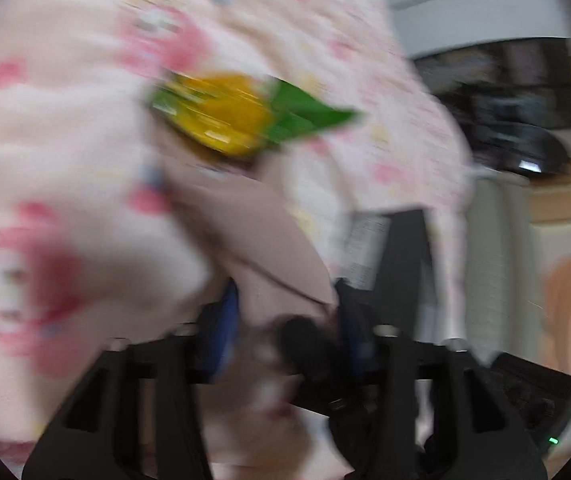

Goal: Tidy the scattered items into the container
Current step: 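Grasp the beige fabric masks with the left gripper while the right gripper pinches them, then lift the masks and carry them over the black box with both grippers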

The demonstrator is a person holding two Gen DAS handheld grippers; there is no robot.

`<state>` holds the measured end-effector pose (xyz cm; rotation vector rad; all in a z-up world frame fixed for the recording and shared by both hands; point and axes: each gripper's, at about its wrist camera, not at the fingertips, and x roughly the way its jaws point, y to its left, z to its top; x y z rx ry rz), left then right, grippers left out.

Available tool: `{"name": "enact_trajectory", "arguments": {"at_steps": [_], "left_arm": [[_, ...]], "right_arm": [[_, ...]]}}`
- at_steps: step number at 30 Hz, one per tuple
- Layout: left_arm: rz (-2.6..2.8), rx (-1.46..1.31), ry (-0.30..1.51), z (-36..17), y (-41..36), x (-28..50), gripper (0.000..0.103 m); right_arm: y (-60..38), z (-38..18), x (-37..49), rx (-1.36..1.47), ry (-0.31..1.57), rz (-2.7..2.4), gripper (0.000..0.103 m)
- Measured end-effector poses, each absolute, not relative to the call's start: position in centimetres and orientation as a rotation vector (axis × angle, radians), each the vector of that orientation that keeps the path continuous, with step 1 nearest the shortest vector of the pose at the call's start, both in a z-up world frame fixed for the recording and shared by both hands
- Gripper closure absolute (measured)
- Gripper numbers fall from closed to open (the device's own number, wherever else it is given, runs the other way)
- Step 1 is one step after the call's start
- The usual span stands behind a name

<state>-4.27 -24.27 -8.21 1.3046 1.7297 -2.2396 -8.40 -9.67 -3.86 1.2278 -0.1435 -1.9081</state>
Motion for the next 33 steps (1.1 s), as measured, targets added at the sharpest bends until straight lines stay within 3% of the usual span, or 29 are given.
{"name": "enact_trajectory", "arguments": {"at_steps": [2, 7, 11, 15, 20, 29, 33], "left_arm": [[-2.290, 1.321, 1.763, -7.8, -23.7, -4.4, 0.073], [-2.613, 1.391, 1.663, -4.3, -19.9, -3.7, 0.074], [-2.814, 1.478, 1.565, -2.2, -16.9, -2.8, 0.071], [-2.852, 1.627, 1.476, -2.1, -14.9, -3.2, 0.061], [-2.850, 1.712, 1.203, -2.1, -12.6, -3.0, 0.061], [-2.638, 1.599, 1.240, -3.7, -14.8, -1.8, 0.056], [-2.613, 1.647, 0.940, -3.8, -12.9, -2.3, 0.056]], "right_arm": [[-9.0, -3.1, -8.1, 1.211, -0.152, -1.912, 0.102], [-5.2, -0.4, -5.9, 1.139, -0.179, -1.925, 0.102], [-1.1, 1.7, -3.8, 1.091, -0.206, -1.922, 0.102], [3.1, 2.1, -2.4, 1.103, -0.236, -1.954, 0.102], [6.4, 1.0, -2.5, 1.175, -0.228, -2.049, 0.102], [12.9, -1.2, -3.5, 1.270, -0.288, -2.166, 0.102], [17.9, -0.9, -4.7, 1.288, -0.372, -2.348, 0.101]]}}
